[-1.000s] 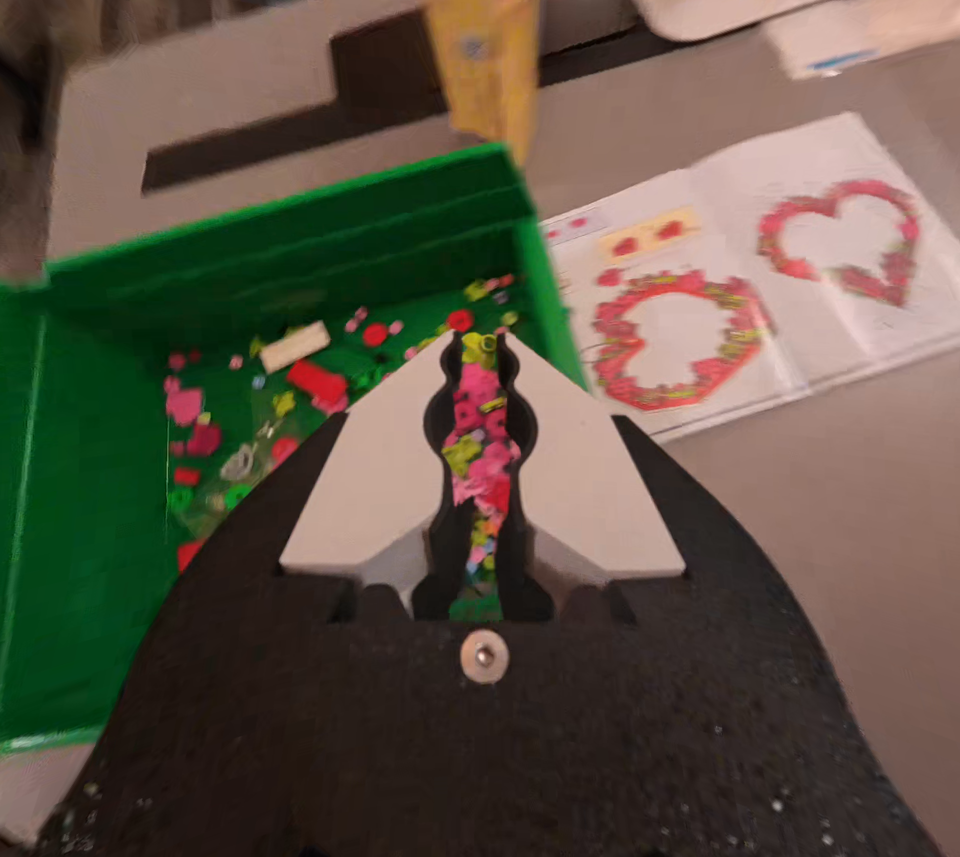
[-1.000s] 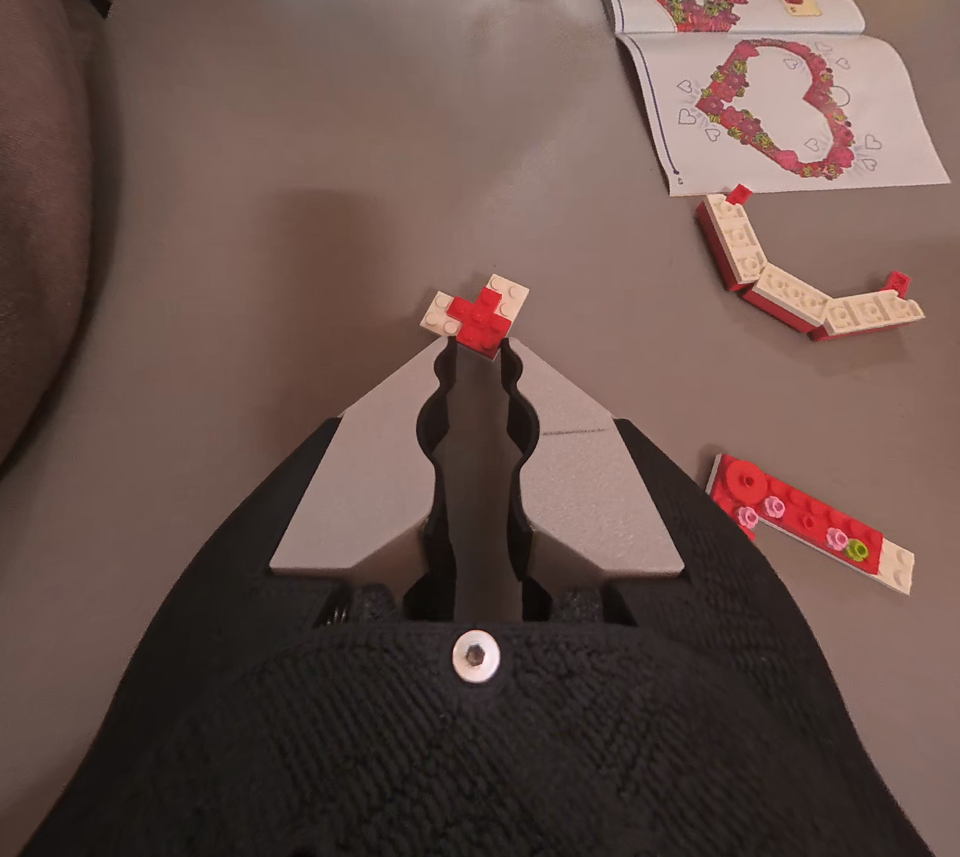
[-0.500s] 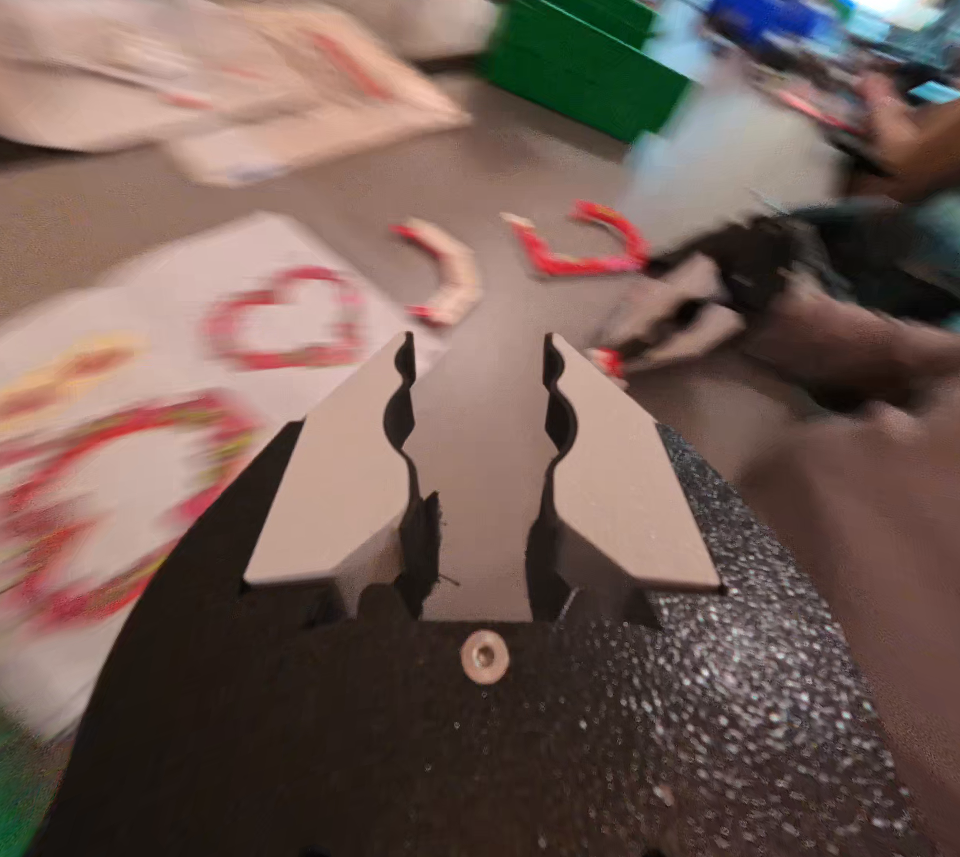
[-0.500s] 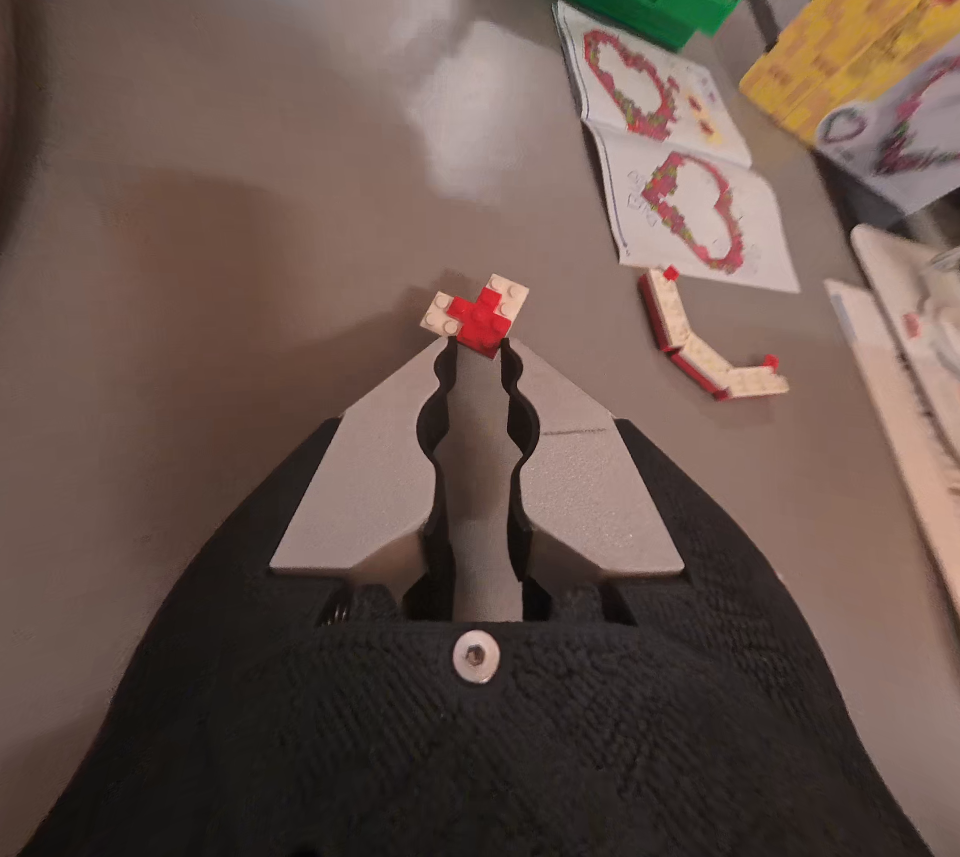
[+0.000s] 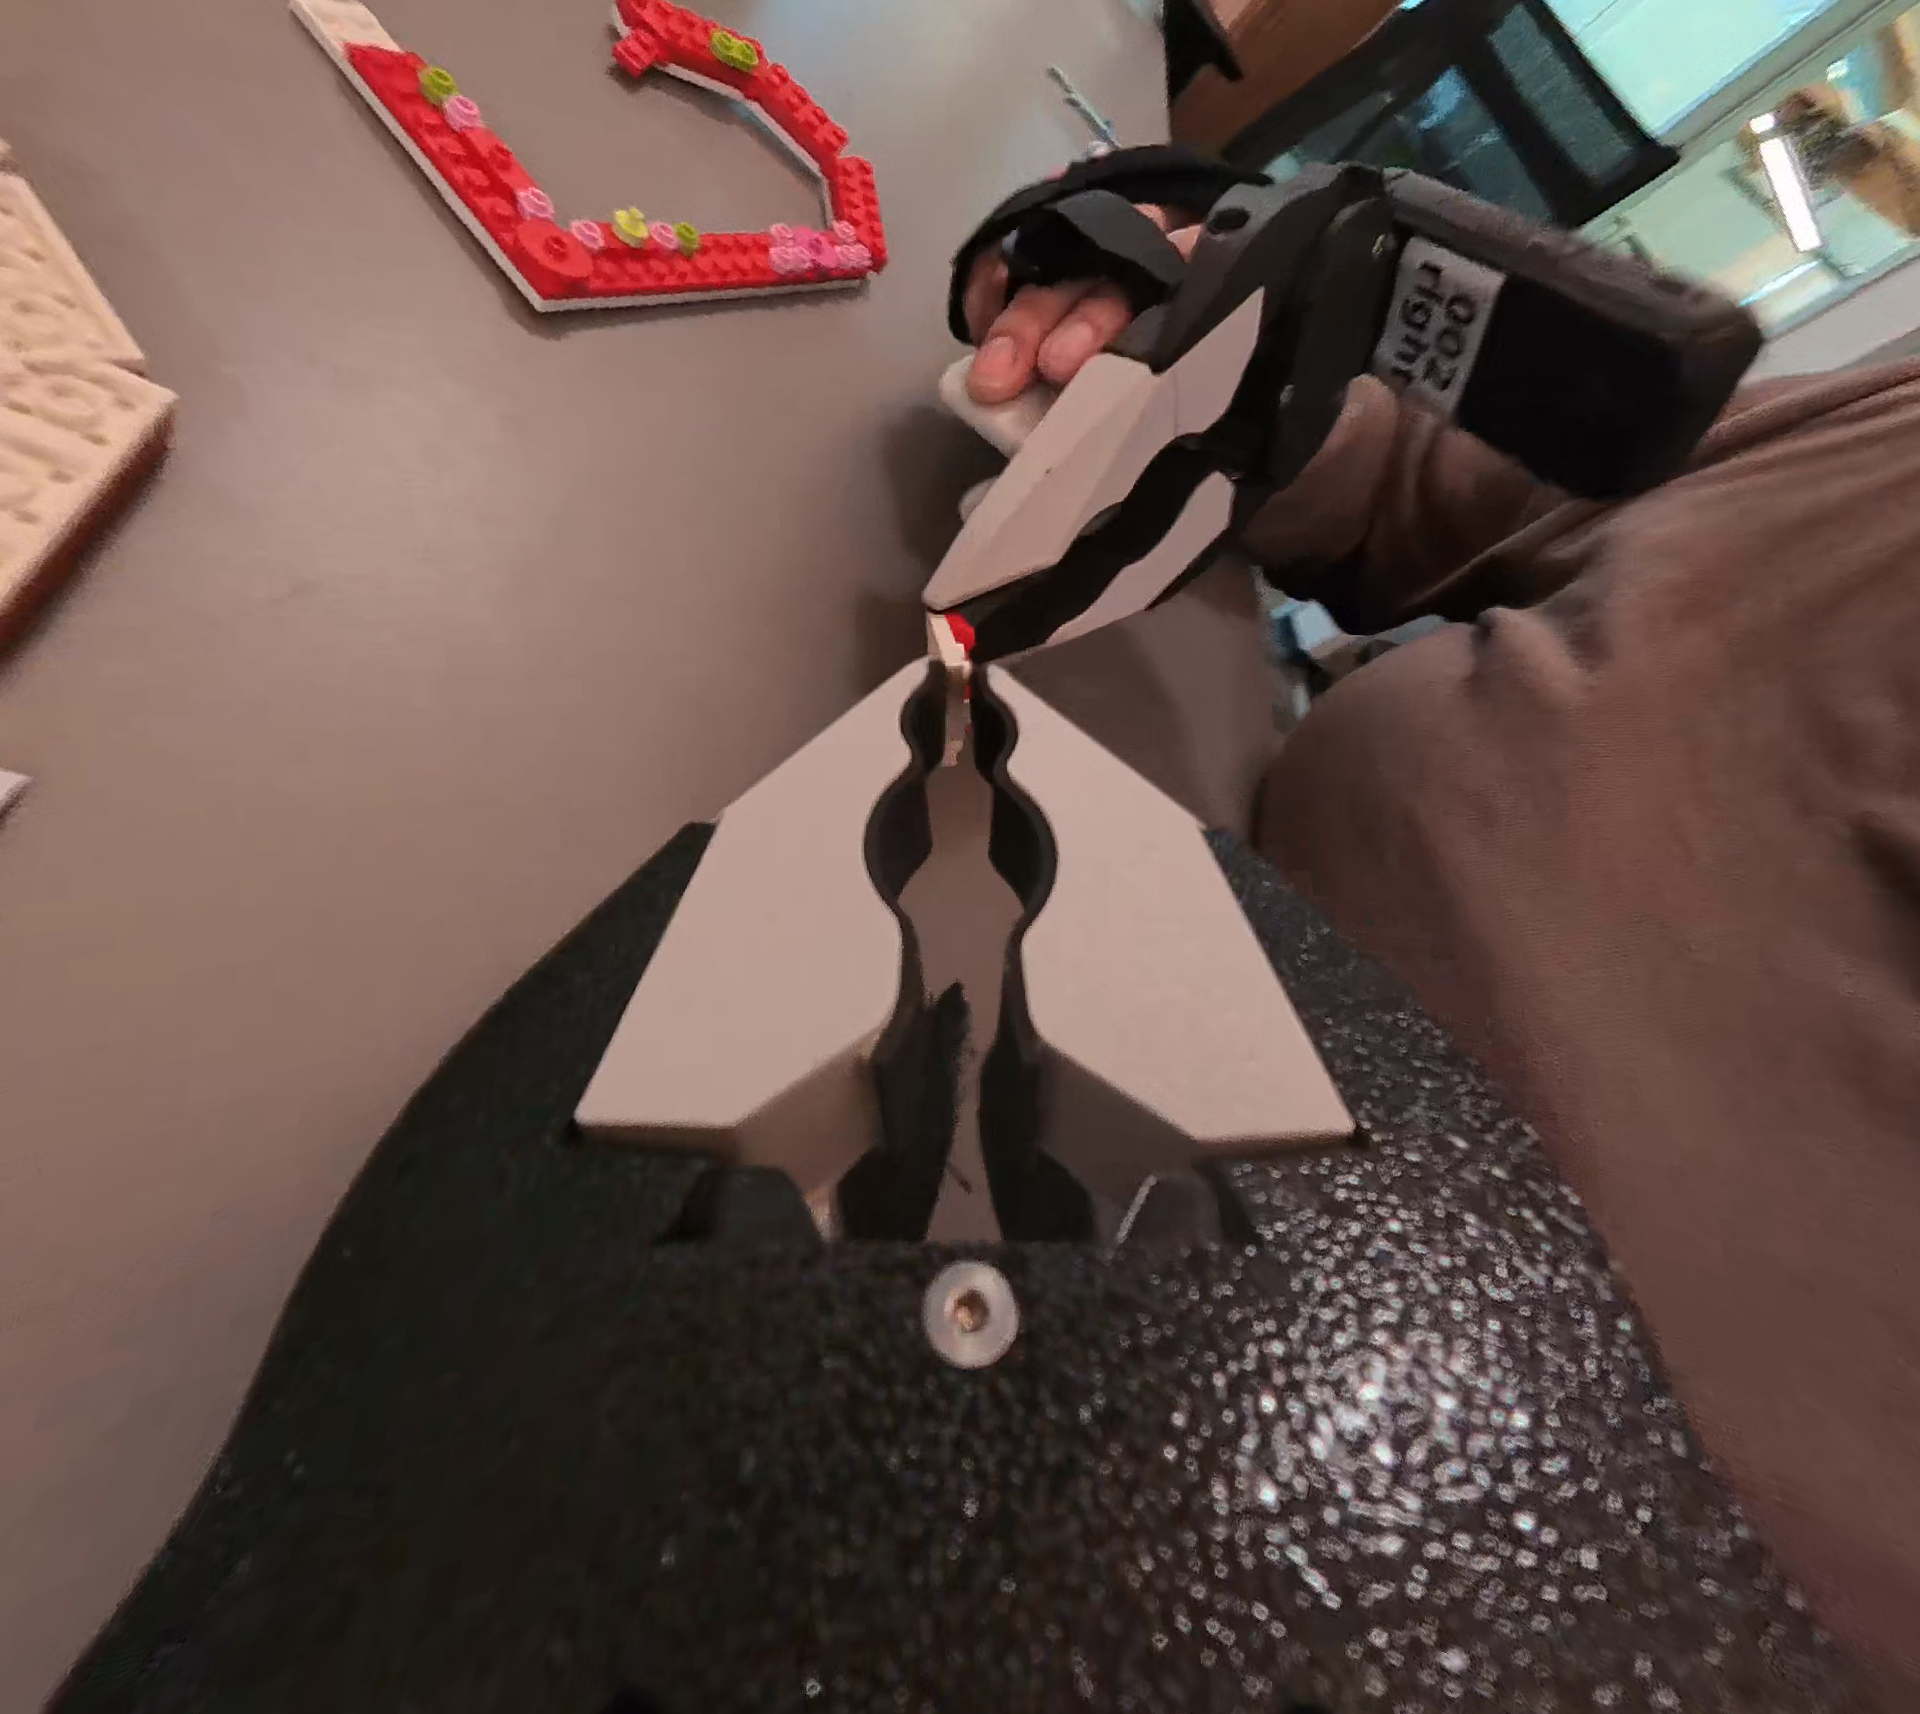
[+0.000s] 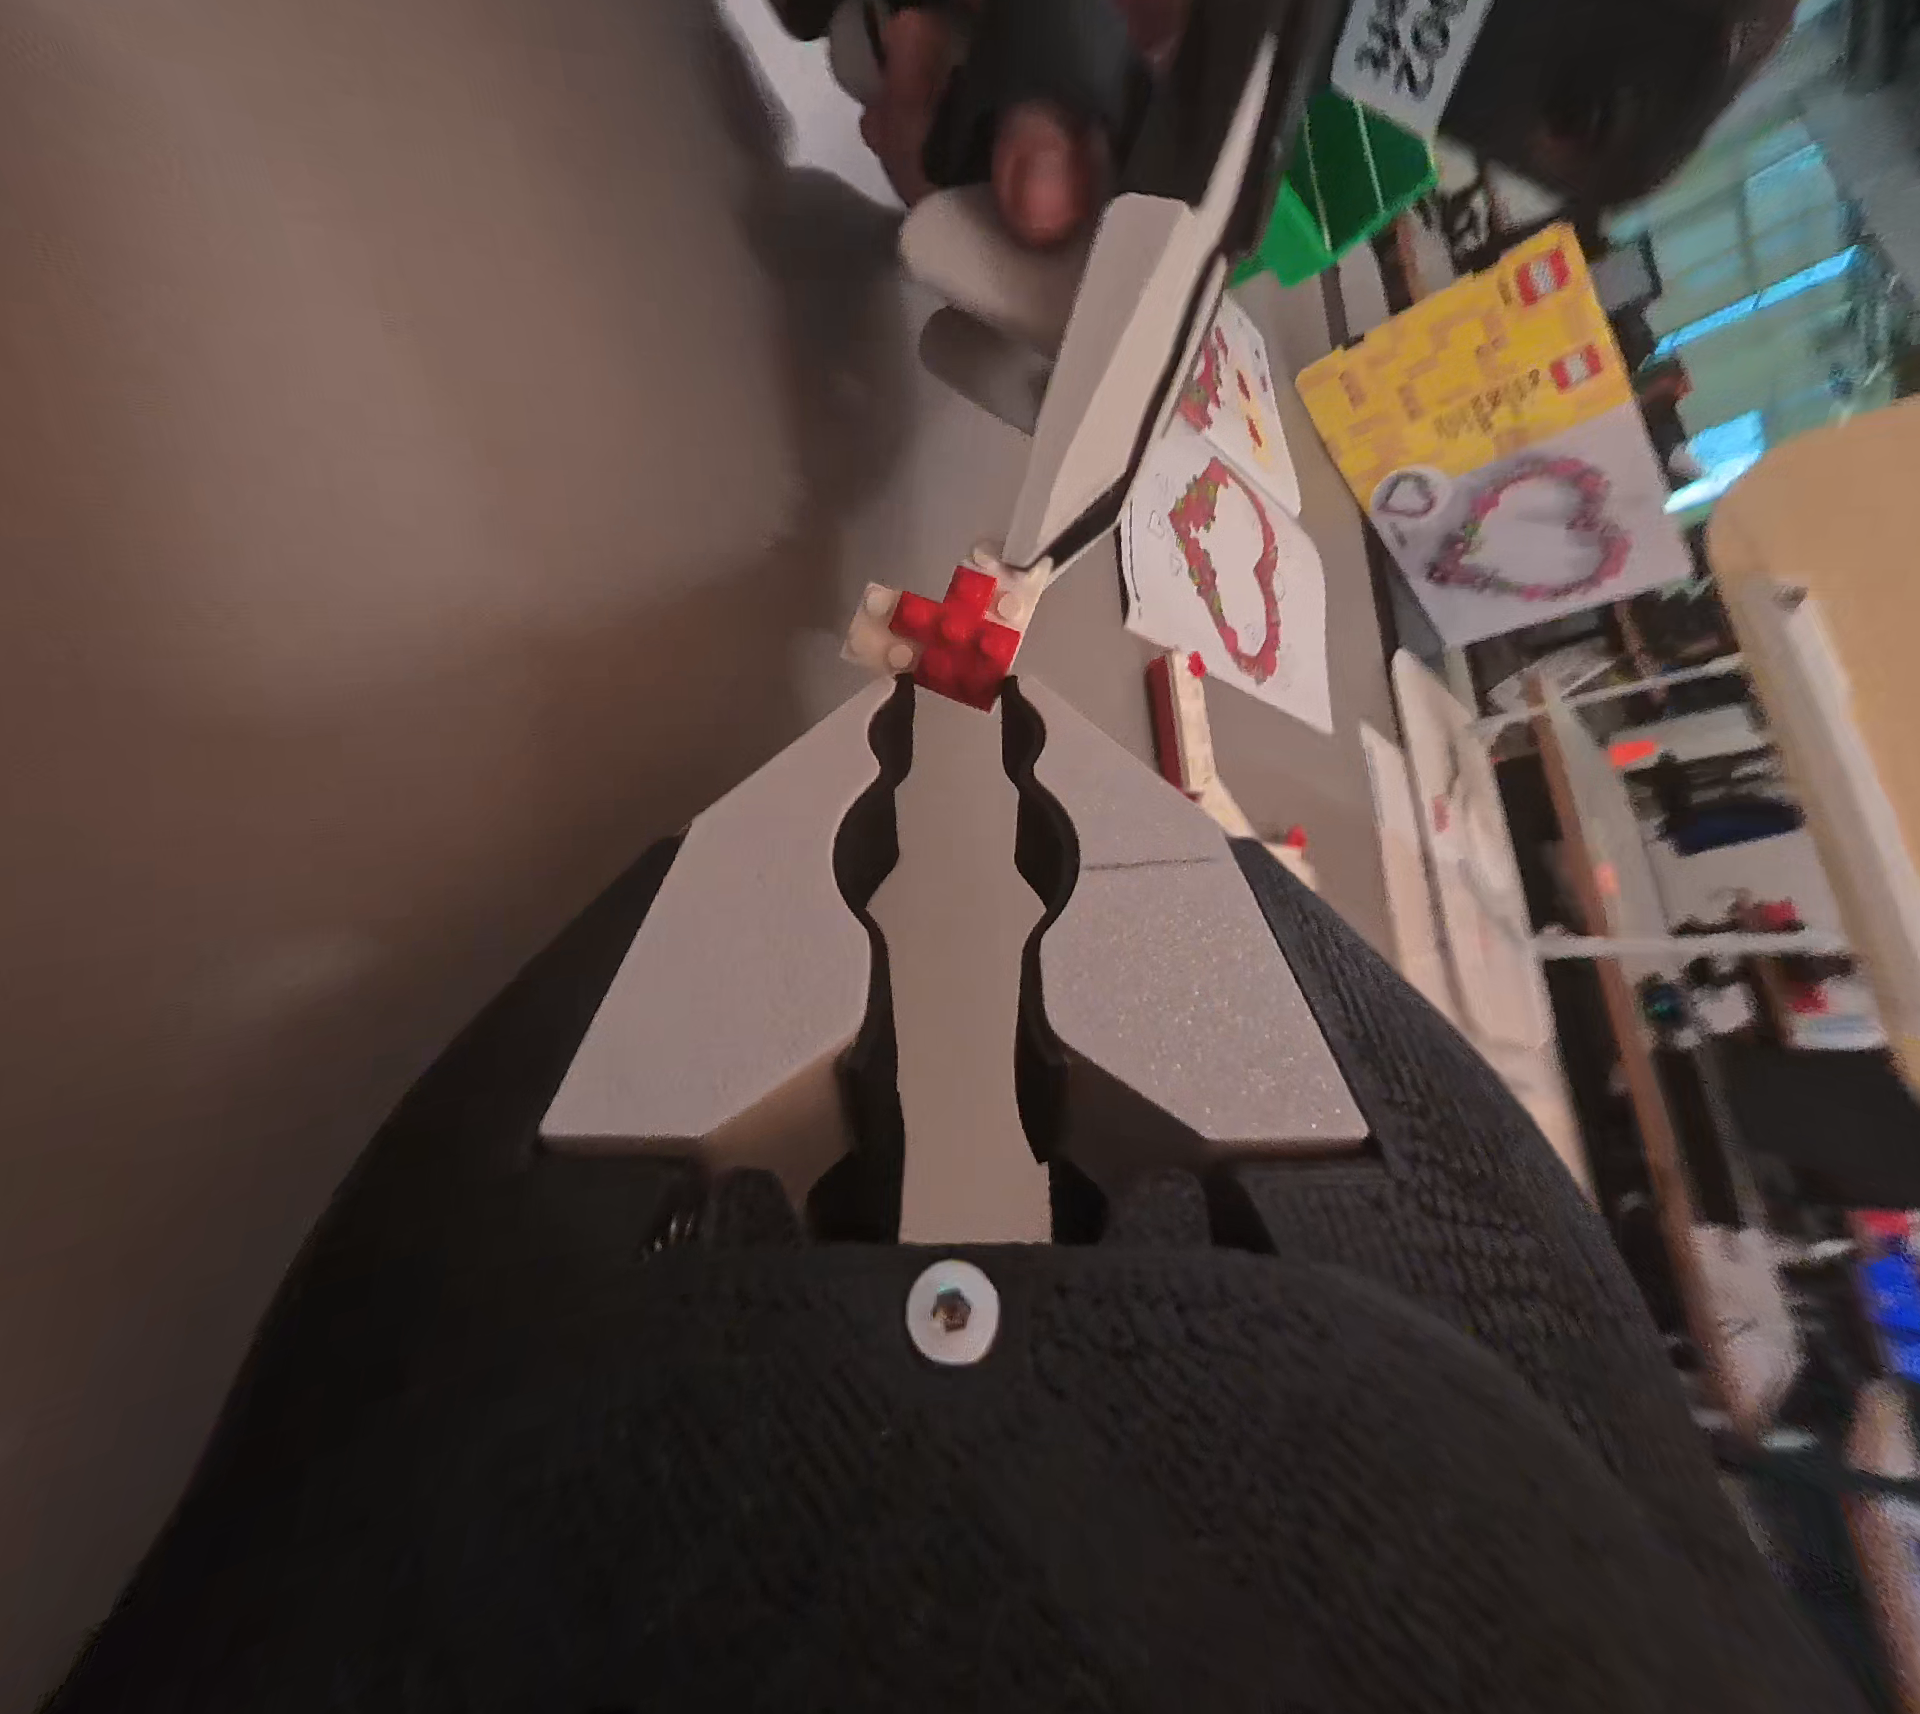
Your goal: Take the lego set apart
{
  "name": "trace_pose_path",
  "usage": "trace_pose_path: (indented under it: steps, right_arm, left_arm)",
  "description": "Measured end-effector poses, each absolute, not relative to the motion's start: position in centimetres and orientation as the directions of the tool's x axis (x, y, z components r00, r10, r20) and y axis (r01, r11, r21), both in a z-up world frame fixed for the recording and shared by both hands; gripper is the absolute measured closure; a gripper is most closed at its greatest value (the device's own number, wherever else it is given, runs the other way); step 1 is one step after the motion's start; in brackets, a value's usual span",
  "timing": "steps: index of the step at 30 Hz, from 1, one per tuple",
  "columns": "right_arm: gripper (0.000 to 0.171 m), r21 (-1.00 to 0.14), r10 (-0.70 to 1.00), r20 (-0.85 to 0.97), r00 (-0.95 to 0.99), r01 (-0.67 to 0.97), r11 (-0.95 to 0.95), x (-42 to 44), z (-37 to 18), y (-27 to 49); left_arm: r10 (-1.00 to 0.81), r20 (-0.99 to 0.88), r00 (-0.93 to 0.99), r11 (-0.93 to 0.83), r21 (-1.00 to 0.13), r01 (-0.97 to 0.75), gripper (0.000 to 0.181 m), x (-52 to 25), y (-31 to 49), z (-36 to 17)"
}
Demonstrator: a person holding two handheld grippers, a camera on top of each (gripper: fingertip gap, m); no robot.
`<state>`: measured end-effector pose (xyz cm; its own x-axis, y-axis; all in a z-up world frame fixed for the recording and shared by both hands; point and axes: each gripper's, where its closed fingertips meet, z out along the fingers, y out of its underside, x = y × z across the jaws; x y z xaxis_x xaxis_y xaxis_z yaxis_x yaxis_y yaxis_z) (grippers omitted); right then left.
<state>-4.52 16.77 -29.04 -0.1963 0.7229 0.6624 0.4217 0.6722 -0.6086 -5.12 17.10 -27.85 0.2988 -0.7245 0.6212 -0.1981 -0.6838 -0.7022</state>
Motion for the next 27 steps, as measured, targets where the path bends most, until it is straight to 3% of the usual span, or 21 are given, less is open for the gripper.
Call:
trace_pose_path:
  steps: [1, 4, 7, 16, 21, 27]
  right_arm:
    - [0.152, -0.667, 0.787, 0.594, -0.17, 0.443, 0.599, -4.7, -29.1, 16.9]
    - [0.135, -0.819, 0.946, 0.322, 0.027, 0.509, 0.264, -5.6, -29.2, 18.8]
    - [0.136, -0.838, 0.969, 0.195, 0.153, 0.54, 0.083, -6.2, -29.9, 20.0]
    - [0.144, -0.807, 0.91, 0.284, 0.301, 0.588, 0.058, -6.9, -30.0, 21.7]
    - [0.145, -0.829, 0.912, 0.244, 0.33, 0.559, 0.02, -7.7, -29.9, 21.9]
    - [0.152, -0.784, 0.935, 0.298, 0.191, 0.609, 0.125, -8.0, -30.9, 21.0]
  left_arm:
    - [-0.731, 0.594, 0.335, -0.671, -0.715, -0.196, 0.18, -5.3, 17.5, -28.1]
    - [-0.733, 0.52, 0.437, -0.634, -0.756, -0.163, 0.18, -5.8, 19.0, -28.4]
    - [-0.721, 0.502, 0.478, -0.618, -0.778, -0.116, 0.18, -6.0, 19.7, -28.3]
    - [-0.652, 0.544, 0.528, -0.637, -0.771, 0.007, 0.18, -6.5, 21.0, -28.1]
    - [-0.639, 0.566, 0.521, -0.645, -0.763, 0.039, 0.18, -6.6, 21.2, -28.2]
    - [-0.756, 0.357, 0.548, -0.521, -0.836, -0.174, 0.181, -6.7, 20.6, -29.1]
